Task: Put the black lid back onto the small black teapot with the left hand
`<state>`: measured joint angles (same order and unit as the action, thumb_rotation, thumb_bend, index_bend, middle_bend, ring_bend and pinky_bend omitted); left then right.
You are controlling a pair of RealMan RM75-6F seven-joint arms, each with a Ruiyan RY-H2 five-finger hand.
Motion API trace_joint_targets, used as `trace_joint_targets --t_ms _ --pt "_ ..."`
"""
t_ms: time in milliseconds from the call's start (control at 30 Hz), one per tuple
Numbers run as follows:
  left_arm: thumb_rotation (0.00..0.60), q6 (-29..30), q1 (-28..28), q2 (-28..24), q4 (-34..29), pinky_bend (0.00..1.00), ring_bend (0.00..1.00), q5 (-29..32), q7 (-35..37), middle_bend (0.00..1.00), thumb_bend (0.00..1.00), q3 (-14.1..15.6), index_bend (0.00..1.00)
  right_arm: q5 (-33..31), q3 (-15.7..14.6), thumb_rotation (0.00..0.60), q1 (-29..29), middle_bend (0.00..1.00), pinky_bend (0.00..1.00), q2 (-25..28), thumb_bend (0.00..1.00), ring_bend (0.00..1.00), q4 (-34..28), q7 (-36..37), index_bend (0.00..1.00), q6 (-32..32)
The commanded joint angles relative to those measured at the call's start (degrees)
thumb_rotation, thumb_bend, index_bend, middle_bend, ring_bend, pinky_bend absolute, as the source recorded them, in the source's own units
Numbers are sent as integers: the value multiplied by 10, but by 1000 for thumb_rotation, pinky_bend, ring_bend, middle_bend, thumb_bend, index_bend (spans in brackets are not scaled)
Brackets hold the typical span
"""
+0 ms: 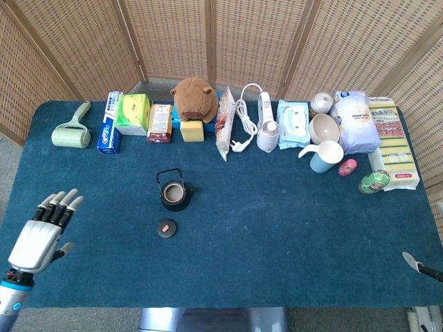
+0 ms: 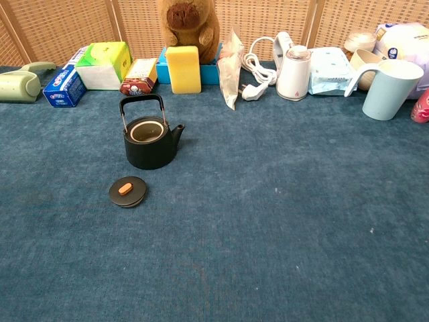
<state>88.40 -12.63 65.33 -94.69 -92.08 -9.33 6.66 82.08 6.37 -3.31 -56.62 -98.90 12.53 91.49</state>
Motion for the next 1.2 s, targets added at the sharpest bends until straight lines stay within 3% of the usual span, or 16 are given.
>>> trace_joint_targets --t_ms 33,233,400,600,867,1200 --pt "600 0 3 -1 8 84 0 3 11 0 50 -7 0 0 0 600 0 0 0 0 68 0 0 0 0 -1" --pt "600 -26 -10 12 23 80 0 -20 6 0 51 -6 0 2 -1 600 -2 0 0 2 69 0 -1 4 0 1" --pt "600 -70 -43 36 23 79 0 -55 -63 0 52 -14 13 2 0 600 -4 0 0 5 69 0 -2 10 0 3" --pt "600 -148 -96 84 34 78 0 -75 -156 0 53 -35 214 -1 0 600 -2 0 0 7 68 0 -2 13 0 -3" --pt "600 -235 -133 153 49 79 0 -46 -247 0 55 -51 219 -7 3 600 -2 0 0 10 68 0 0 23 0 -7" --pt "600 -295 -154 202 47 79 0 -2 -359 0 57 -66 219 -10 6 600 -5 0 0 19 69 0 1 46 0 -5"
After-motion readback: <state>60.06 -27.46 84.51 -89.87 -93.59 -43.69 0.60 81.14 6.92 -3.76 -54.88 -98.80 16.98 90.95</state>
